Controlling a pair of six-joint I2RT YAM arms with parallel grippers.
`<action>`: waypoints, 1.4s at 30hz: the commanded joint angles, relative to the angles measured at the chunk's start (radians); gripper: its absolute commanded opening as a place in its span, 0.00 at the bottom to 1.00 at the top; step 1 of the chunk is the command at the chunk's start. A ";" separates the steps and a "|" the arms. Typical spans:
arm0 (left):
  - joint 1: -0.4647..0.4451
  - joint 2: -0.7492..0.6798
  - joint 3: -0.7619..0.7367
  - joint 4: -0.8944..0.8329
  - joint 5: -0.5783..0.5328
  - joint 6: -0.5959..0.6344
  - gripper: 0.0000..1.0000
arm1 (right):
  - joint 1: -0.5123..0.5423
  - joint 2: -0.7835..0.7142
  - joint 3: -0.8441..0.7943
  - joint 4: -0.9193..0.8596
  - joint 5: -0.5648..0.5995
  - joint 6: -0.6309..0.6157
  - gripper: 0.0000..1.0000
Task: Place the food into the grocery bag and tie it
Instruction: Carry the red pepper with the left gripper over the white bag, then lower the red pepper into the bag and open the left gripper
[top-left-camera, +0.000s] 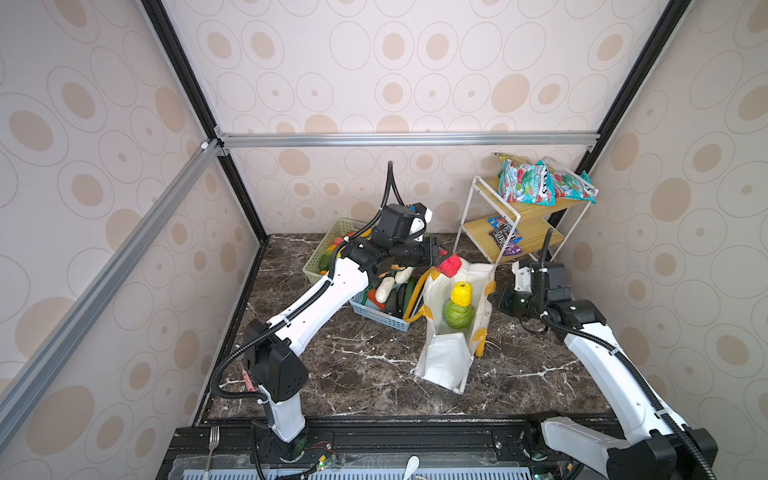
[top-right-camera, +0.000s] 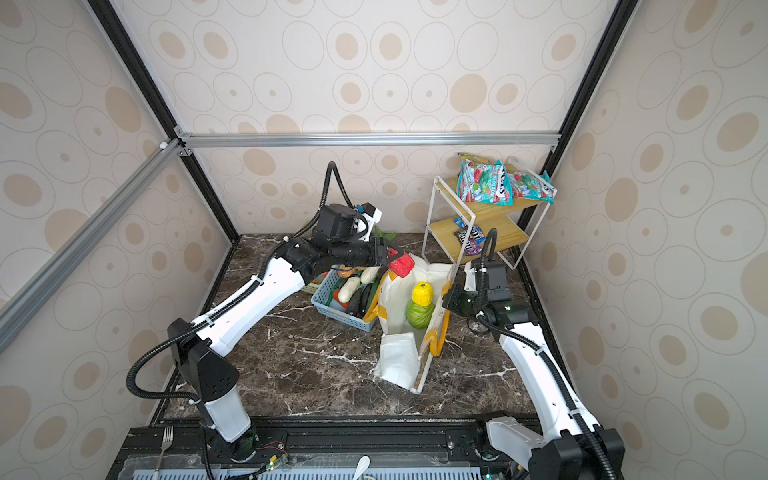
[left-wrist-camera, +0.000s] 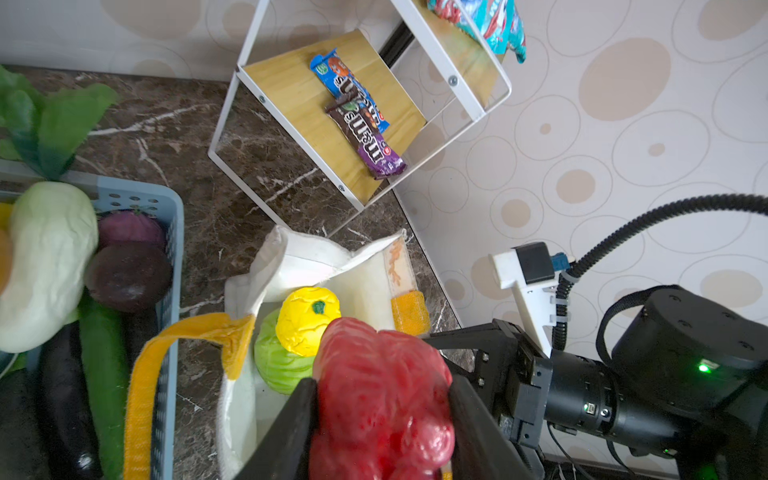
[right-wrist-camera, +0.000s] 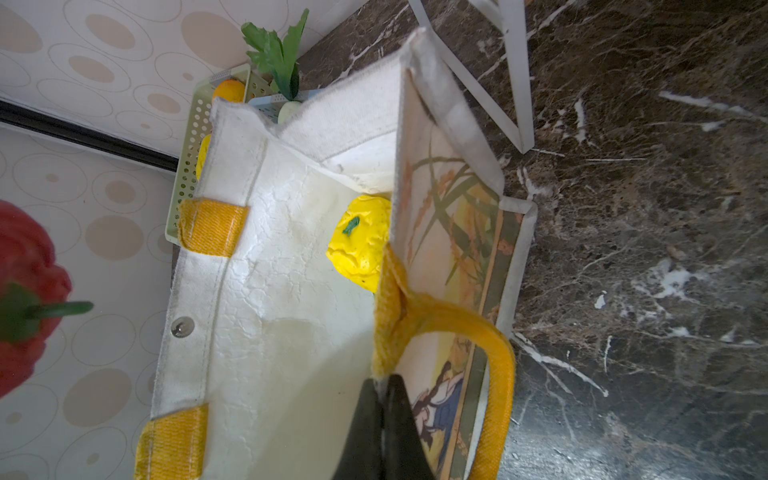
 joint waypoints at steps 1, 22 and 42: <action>-0.023 0.029 0.054 0.003 0.011 0.006 0.46 | -0.004 -0.012 -0.003 -0.005 -0.004 0.000 0.00; -0.161 0.177 0.113 -0.184 -0.131 0.161 0.46 | -0.004 0.001 0.009 -0.008 0.003 0.001 0.00; -0.232 0.282 0.121 -0.257 -0.281 0.228 0.46 | -0.004 -0.002 0.007 -0.009 0.006 -0.005 0.00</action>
